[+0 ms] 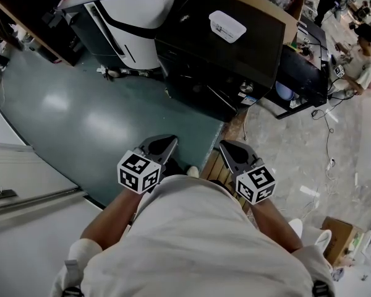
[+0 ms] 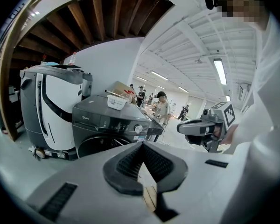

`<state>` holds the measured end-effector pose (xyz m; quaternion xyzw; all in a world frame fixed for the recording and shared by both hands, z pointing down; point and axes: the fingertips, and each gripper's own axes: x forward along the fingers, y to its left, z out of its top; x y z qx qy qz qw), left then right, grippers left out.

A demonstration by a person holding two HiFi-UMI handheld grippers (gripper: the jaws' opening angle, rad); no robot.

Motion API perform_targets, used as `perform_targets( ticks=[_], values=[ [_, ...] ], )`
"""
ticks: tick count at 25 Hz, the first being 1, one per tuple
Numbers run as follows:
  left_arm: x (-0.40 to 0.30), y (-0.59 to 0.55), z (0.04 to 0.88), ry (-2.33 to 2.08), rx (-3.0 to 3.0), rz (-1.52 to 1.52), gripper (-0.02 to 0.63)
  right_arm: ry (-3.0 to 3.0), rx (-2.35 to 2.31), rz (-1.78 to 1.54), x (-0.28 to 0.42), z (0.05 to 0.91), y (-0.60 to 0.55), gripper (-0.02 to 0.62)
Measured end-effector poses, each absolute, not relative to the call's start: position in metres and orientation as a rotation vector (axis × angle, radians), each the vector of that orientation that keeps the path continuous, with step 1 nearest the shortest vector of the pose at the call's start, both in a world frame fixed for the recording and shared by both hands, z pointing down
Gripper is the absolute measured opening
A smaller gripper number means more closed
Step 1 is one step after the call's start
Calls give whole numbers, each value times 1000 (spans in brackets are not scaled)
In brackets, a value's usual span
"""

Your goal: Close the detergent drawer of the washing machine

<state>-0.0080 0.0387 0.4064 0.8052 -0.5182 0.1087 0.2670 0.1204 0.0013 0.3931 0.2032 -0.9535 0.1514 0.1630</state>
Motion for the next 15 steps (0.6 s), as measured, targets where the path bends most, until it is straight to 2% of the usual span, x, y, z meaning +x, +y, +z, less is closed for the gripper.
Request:
perform_targets(
  ticks=[15],
  values=[
    [-4,39,415,-1391,2160,288,-4,-2711,594,434,129,401,5,5]
  ],
)
